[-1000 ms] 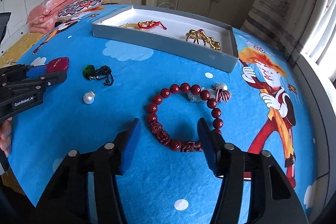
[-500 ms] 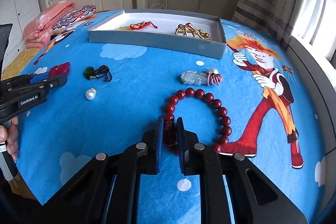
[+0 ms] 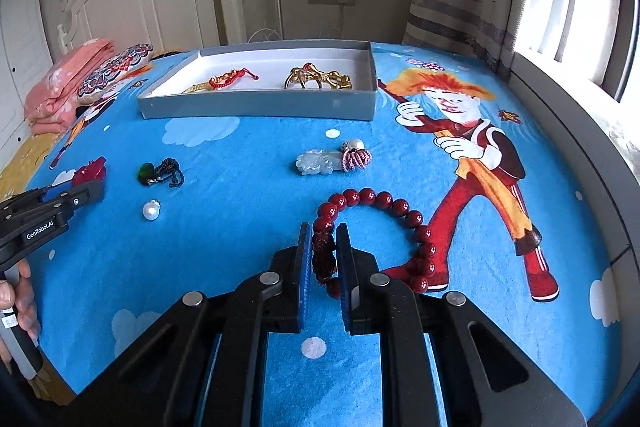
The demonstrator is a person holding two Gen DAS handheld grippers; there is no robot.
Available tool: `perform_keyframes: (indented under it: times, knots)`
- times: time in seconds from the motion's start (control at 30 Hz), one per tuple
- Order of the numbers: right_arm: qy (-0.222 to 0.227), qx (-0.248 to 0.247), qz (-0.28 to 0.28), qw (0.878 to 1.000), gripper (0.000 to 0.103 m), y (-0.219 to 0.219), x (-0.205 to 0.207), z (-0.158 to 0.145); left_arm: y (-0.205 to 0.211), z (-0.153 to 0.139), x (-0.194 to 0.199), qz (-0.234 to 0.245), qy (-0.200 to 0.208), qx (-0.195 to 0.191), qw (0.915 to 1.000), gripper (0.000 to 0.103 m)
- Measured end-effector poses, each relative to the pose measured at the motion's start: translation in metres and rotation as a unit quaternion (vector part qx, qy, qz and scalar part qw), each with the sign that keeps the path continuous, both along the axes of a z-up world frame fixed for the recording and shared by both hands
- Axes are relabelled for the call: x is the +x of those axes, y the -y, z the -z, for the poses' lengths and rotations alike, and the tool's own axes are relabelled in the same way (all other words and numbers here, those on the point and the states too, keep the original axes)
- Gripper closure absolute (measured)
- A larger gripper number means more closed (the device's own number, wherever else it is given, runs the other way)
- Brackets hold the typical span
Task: Organize jewelry
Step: 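Grasp the red flower brooch with left tool while right tool grasps the dark red bead bracelet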
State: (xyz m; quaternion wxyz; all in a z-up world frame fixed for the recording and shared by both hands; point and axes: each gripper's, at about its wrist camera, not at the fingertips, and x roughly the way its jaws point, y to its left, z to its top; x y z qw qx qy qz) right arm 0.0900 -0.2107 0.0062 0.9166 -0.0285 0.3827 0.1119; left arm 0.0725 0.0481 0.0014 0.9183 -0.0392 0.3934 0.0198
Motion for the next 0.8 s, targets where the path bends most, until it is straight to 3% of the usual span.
perform_keyframes:
  times: [0.8]
  knots:
    - [0.038,0.015,0.023,0.999,0.090,0.003,0.004,-0.031,0.022,-0.034,-0.003,0.022,0.041,0.007,0.9989,0.067]
